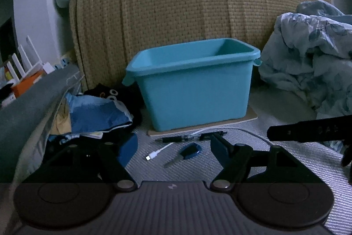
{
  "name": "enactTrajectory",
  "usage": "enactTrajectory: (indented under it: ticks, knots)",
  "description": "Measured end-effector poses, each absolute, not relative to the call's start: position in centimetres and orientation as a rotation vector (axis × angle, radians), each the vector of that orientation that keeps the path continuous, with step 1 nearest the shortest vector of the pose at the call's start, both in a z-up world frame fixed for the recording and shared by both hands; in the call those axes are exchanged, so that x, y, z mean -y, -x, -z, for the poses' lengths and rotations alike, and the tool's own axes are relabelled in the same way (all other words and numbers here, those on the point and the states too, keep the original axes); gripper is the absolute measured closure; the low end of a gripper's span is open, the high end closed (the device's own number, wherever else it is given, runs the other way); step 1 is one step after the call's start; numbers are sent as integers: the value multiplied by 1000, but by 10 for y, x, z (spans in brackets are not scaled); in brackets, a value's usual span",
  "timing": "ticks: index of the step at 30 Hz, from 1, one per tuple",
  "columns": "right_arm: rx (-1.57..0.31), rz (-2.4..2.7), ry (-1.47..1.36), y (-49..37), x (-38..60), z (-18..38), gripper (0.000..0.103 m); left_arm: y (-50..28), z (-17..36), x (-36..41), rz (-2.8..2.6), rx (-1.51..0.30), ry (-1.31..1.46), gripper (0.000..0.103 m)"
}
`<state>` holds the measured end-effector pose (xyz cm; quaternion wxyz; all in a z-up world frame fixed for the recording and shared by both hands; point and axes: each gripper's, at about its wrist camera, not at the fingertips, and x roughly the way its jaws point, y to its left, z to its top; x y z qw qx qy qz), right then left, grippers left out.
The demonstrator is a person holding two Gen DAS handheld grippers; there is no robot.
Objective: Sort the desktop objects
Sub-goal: 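Withdraw the left tool from the teal bin back over the bed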
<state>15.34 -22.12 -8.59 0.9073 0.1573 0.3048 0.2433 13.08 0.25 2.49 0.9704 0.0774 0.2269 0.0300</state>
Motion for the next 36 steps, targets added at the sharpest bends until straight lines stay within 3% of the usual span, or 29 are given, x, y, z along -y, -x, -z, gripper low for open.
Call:
enactTrajectory:
  ticks: [13,36]
  knots:
    - [-635,-508,-324,-152,214,94,42,-127,-1,-18,-99,-456,-123,27]
    - [-580,-496,-262,-87,231,90,42,-80,-53,17,-14,-507,-99,25]
